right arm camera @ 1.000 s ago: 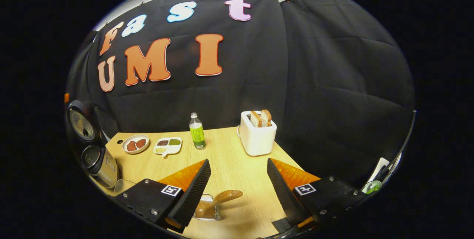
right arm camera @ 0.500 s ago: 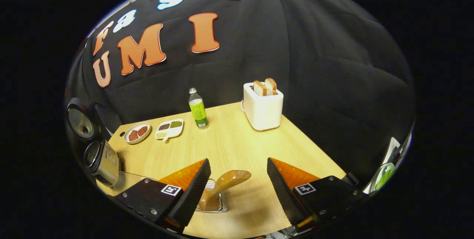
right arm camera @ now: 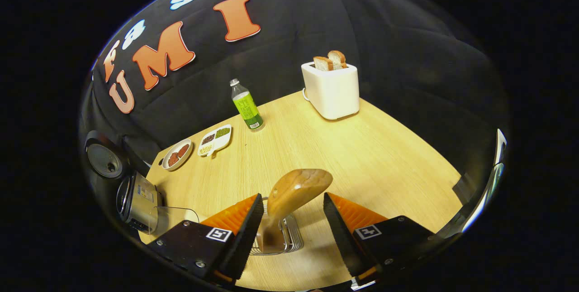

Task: Close the left gripper, press the button to open the rice cooker; take a wooden spoon from the chopstick holder with the right hand, scoop a spoonful of rice and pour it into the rice cooker, then put the wooden spoon back into the chopstick holder.

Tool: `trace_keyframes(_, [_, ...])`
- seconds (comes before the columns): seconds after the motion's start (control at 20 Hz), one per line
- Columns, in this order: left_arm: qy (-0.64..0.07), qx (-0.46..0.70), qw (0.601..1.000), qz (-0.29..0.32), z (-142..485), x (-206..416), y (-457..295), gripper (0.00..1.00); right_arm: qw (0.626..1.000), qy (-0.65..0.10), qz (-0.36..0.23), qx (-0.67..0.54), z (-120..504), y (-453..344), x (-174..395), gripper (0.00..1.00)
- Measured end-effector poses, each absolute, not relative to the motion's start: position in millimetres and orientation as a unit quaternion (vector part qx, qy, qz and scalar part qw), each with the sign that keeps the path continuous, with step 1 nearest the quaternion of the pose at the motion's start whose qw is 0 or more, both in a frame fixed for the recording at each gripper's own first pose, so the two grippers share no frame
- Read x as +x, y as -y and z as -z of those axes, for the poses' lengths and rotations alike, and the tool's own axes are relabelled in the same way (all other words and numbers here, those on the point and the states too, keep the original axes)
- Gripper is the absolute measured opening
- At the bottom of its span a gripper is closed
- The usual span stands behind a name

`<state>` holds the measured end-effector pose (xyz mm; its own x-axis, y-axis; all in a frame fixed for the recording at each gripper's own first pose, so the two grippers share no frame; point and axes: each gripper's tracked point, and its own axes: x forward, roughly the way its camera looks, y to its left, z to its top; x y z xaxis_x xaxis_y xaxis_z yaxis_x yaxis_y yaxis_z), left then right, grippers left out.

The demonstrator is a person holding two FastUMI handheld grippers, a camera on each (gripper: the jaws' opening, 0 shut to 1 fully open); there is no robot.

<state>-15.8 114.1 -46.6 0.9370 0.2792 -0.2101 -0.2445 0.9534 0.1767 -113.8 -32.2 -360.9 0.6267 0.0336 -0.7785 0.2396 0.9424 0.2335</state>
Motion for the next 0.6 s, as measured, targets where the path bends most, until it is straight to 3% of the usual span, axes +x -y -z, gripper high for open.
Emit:
trace_keyframes(0.15, [-0.117, 0.078, 0.981, -0.131, 46, -17, -107, 0.81, 0.88, -0.438, 0.056, 0.175, 371, 25, -114, 0.72])
trace_keyframes(0.2, [-0.117, 0.078, 0.982, -0.127, 46, -16, -104, 0.81, 0.878, -0.439, 0.056, 0.181, 372, 22, -115, 0.62])
trace_keyframes(0.3, [-0.119, 0.082, 0.982, -0.124, 46, -15, -100, 0.81, 0.875, -0.442, 0.052, 0.191, 373, 16, -112, 0.52])
trace_keyframes(0.35, [-0.12, 0.082, 0.982, -0.121, 48, -13, -98, 0.81, 0.874, -0.444, 0.048, 0.191, 376, 14, -112, 0.52])
trace_keyframes(0.6, [-0.124, 0.078, 0.983, -0.115, 52, -11, -96, 0.81, 0.872, -0.448, 0.048, 0.192, 371, 8, -110, 0.24])
